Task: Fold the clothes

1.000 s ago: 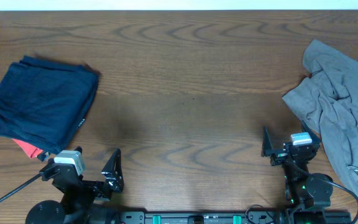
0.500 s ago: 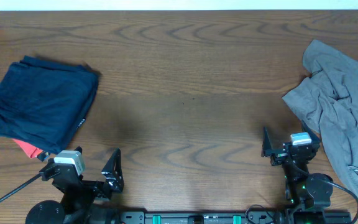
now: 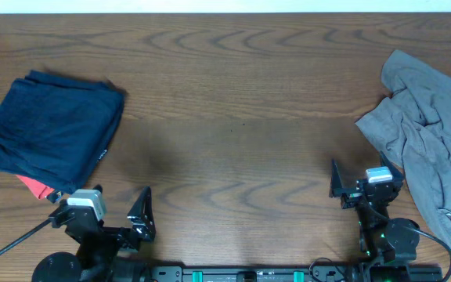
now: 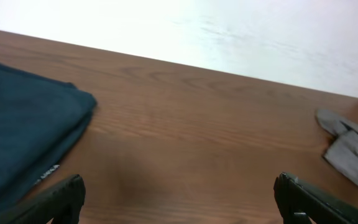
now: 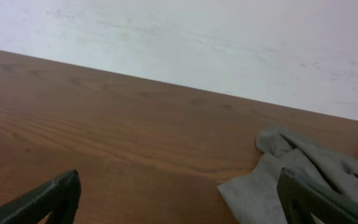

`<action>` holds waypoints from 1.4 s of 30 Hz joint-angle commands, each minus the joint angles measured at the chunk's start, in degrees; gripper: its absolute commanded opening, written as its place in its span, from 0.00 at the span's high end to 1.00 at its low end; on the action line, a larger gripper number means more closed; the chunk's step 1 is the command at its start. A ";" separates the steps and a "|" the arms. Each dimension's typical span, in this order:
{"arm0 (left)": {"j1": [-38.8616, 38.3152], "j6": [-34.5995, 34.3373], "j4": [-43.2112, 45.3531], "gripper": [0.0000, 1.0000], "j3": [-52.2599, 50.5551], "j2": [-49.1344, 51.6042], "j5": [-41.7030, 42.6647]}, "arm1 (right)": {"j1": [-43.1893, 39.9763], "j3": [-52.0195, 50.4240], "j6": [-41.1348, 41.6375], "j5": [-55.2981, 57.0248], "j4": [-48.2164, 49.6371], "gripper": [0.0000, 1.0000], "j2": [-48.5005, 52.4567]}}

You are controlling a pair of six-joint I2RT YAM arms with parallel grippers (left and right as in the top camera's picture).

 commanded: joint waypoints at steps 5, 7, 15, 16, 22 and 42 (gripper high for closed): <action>5.09 0.96 0.04 0.02 -0.17 -0.94 -0.68 | 0.46 -0.07 -0.57 -0.26 -0.22 0.01 -0.11; 6.25 0.98 0.00 0.02 -0.22 -1.86 -0.68 | 0.46 -0.07 -0.57 -0.26 -0.24 0.01 -0.11; 9.20 3.58 -2.01 0.02 -6.34 -9.60 -4.48 | 0.46 -0.07 -0.57 -0.26 -0.24 0.01 -0.11; 9.29 3.58 -2.03 0.02 -7.80 -9.51 -5.25 | 0.46 -0.07 -0.57 -0.26 -0.24 0.01 -0.11; 9.66 3.56 9.46 0.02 -21.73 -9.46 -5.66 | 0.46 -0.07 -0.57 -0.26 -0.24 0.01 -0.11; 9.66 2.93 43.67 0.02 -45.05 -9.49 -6.23 | 0.46 -0.07 -0.57 -0.26 -0.24 0.01 -0.11</action>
